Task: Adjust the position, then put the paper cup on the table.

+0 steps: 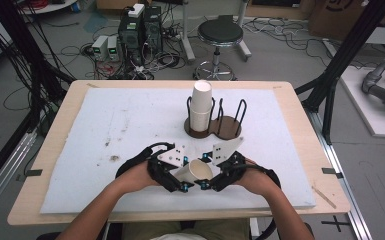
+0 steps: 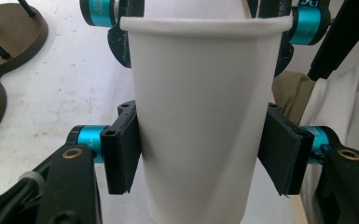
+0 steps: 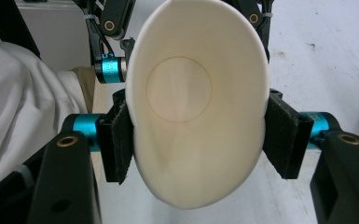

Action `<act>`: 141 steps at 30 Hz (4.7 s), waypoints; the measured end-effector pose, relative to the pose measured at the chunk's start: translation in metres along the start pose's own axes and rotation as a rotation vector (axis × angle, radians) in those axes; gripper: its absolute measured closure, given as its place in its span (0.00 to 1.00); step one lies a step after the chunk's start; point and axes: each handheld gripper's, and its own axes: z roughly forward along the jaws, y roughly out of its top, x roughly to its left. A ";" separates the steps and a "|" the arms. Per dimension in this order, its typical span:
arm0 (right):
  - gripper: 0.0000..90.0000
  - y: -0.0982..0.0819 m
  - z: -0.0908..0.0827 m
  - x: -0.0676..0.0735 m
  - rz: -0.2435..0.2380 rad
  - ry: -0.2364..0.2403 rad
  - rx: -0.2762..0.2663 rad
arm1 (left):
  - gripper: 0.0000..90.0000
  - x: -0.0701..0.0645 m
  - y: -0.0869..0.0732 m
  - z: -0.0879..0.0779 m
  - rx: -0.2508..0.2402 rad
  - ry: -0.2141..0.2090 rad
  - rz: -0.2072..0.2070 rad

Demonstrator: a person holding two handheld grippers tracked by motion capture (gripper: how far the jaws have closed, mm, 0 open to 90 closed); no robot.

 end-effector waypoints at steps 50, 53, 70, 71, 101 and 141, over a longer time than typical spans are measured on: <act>0.24 -0.085 -0.085 -0.035 0.382 -0.489 -0.297 | 0.40 0.033 -0.046 -0.100 -0.709 0.490 -0.357; 0.24 -0.087 -0.087 -0.036 0.390 -0.506 -0.297 | 0.40 0.032 -0.050 -0.105 -0.731 0.519 -0.369; 0.24 -0.090 -0.084 -0.035 0.385 -0.495 -0.275 | 0.39 0.048 -0.083 -0.130 -0.768 0.704 -0.426; 0.24 -0.090 -0.083 -0.036 0.379 -0.493 -0.272 | 0.39 0.050 -0.085 -0.130 -0.770 0.709 -0.429; 0.25 -0.084 -0.076 -0.033 0.366 -0.458 -0.278 | 0.37 0.107 -0.141 -0.071 -0.404 0.720 -0.583; 0.26 -0.083 -0.073 -0.034 0.366 -0.444 -0.274 | 0.32 0.083 -0.135 -0.069 -0.191 0.781 -0.597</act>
